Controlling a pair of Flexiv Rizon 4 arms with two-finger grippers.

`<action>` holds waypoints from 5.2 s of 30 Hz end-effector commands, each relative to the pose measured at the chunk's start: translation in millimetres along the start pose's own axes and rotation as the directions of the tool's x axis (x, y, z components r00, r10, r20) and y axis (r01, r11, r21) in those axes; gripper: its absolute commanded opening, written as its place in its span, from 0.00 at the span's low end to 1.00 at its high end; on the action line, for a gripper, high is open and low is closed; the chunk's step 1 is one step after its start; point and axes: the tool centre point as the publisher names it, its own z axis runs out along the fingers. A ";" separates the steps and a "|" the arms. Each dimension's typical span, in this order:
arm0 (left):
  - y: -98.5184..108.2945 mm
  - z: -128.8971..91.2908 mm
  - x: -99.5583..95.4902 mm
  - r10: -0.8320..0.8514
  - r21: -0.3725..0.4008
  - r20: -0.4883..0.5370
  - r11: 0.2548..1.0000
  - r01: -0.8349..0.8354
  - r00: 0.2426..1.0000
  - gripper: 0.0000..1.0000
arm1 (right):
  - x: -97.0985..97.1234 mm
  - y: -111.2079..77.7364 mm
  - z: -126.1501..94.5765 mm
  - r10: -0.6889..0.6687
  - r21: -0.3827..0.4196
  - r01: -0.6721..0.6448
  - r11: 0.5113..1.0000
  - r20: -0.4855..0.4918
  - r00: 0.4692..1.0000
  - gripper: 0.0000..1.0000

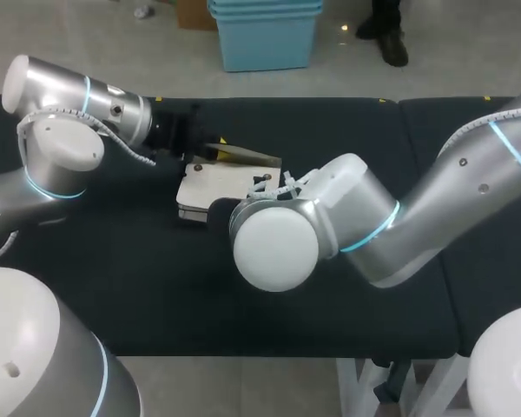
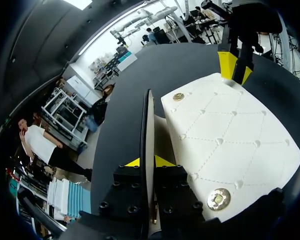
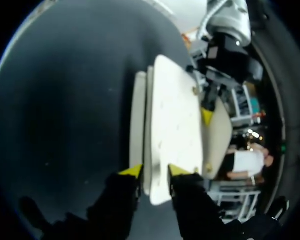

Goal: Pick up the bag, open it, inspect its contents, close it, and place it on the opposite side

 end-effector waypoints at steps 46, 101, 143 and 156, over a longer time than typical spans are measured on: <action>-31.8 -26.6 26.1 0.264 0.022 0.040 0.964 -0.265 0.964 0.58 | -0.8 0.9 13.2 0.034 0.035 -0.036 0.999 0.030 0.999 0.00; -39.8 -27.6 78.2 0.325 0.038 0.136 0.942 -0.332 0.936 0.29 | -0.8 0.9 13.2 0.034 0.035 -0.036 0.999 0.030 0.999 0.00; -34.6 -41.5 82.3 0.314 0.036 0.116 0.947 -0.320 0.942 0.00 | -0.8 0.9 13.2 0.034 0.035 -0.036 0.999 0.030 0.999 0.00; -38.5 -32.1 90.9 0.342 0.061 0.036 0.937 -0.344 0.939 0.00 | -0.8 0.9 13.2 0.034 0.035 -0.036 0.999 0.030 0.999 0.00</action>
